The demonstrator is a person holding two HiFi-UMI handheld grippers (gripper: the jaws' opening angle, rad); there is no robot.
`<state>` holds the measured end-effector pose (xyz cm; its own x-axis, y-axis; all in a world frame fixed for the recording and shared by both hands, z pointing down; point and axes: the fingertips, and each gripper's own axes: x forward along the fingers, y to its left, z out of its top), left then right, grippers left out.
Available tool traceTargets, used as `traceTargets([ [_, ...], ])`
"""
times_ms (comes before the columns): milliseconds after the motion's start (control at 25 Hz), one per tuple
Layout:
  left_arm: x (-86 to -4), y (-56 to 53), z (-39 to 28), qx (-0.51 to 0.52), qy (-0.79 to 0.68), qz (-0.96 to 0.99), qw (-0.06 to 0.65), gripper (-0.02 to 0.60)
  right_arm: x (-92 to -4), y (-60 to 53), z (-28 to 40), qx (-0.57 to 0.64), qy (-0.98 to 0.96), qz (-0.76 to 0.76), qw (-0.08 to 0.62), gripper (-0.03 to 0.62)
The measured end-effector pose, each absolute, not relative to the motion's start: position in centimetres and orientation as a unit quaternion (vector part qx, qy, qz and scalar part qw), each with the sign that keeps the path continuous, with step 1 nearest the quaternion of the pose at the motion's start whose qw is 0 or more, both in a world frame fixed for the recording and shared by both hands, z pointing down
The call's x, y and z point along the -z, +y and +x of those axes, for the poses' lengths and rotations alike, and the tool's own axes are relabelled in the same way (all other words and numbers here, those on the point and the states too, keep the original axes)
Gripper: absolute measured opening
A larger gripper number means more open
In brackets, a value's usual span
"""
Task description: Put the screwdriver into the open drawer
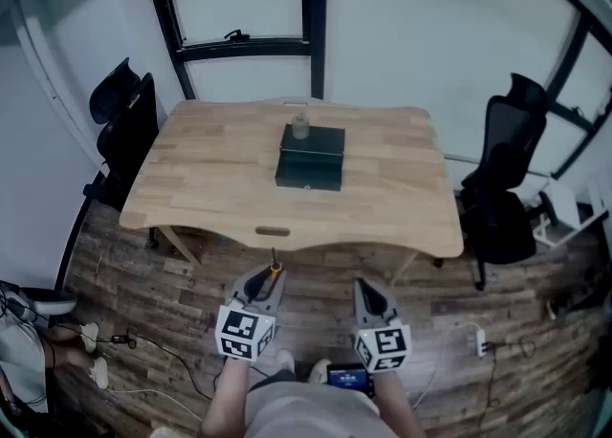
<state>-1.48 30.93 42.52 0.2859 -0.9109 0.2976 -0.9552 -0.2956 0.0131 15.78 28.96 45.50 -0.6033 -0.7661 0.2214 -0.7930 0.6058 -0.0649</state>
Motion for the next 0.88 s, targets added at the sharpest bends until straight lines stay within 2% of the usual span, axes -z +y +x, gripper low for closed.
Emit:
traceTargets([
  [880, -41.9, 33.8, -2.3, -0.093, -0.601, 0.787, 0.105, 0.072, -44.7, 30.5, 16.2, -0.071, -0.897, 0.430, 0.068, -0.002],
])
